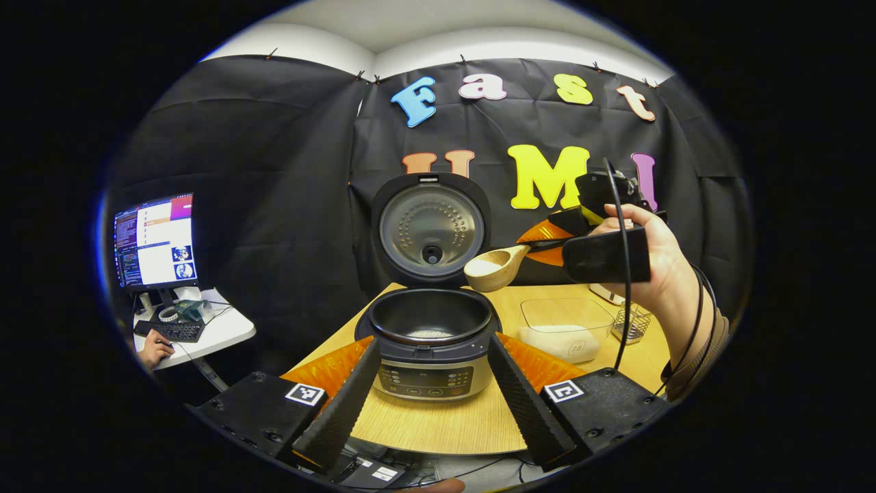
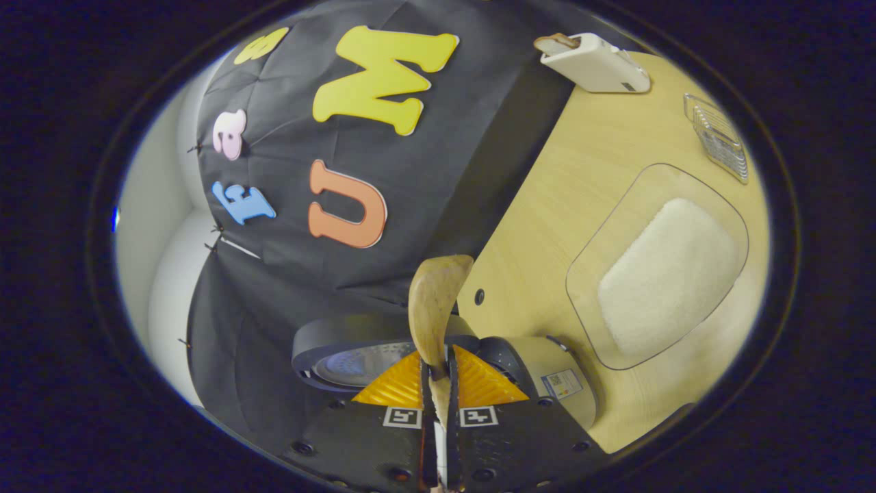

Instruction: Close the left gripper, press the button to open the rice cooker; take a wooden spoon from the chopstick holder with the right hand, scoop a spoonful of rice and pour it into the rice cooker, then put the wooden spoon back into the chopstick holder.

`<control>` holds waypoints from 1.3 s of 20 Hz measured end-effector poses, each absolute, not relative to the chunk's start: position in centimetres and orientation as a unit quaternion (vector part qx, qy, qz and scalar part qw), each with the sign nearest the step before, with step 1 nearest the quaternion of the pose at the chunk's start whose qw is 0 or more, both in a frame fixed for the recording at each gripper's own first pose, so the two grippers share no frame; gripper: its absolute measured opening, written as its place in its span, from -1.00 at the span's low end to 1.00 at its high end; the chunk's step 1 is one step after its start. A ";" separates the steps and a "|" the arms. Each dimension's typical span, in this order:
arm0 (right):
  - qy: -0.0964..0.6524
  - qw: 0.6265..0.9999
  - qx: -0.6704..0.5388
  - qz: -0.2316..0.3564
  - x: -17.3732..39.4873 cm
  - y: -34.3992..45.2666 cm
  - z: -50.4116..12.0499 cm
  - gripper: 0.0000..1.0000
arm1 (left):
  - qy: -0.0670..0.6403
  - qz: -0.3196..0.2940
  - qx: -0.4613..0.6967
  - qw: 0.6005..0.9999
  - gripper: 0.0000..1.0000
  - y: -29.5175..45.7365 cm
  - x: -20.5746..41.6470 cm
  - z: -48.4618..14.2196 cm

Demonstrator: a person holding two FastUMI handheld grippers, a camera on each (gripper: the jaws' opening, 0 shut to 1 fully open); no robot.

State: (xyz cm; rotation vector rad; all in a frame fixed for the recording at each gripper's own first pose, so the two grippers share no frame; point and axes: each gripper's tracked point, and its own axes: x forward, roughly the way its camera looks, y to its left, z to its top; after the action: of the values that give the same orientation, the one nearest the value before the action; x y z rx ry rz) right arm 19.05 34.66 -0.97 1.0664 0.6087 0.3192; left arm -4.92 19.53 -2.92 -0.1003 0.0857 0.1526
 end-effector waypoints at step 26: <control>0.216 0.966 0.096 0.108 17.8 41.8 0.6 -0.89 | 0.047 0.131 -0.096 0.986 1.00 24.6 -6.2 -4.0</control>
State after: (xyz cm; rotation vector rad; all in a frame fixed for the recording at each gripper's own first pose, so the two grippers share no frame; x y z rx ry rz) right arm 17.81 41.80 0.64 0.1950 0.4372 0.2184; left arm -6.21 24.62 -3.98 -0.1925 0.0940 0.2634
